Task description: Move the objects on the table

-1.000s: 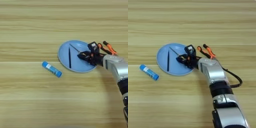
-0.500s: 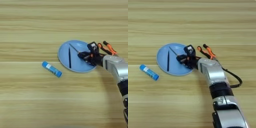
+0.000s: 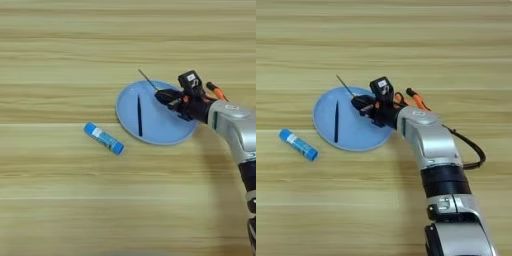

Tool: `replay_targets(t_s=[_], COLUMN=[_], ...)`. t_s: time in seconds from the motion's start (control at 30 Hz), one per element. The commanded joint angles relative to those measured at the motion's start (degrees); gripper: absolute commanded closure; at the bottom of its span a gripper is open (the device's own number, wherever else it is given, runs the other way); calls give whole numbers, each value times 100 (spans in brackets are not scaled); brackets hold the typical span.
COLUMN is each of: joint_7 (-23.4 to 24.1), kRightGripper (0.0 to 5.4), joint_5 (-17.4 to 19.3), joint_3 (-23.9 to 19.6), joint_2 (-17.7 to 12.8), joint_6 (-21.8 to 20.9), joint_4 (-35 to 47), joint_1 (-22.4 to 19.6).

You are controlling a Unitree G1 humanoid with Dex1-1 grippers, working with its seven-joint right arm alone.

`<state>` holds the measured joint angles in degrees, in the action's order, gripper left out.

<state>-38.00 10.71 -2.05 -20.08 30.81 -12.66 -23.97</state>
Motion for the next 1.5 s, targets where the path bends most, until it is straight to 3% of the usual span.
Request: replay_targets(t_s=[0.03,0.3,0.6,0.93,1.47,1.5], joint_7=[143,259,331,367,319,313], kRightGripper=[453,453,453,453,453,417], joint_5=[84,-9,-149,-343,-479,-481], joint_3=[-309,-659,-764,-651,-501,-497], joint_2=[-319,-684,-994,-941,-819,-820], joint_6=[-136,-401,-780,-1239,-1489,-1486], joint_4=[279,-380,-1087,-1880,-2412,-2421], joint_1=[-479,-742,-799,-736,-657,-657])
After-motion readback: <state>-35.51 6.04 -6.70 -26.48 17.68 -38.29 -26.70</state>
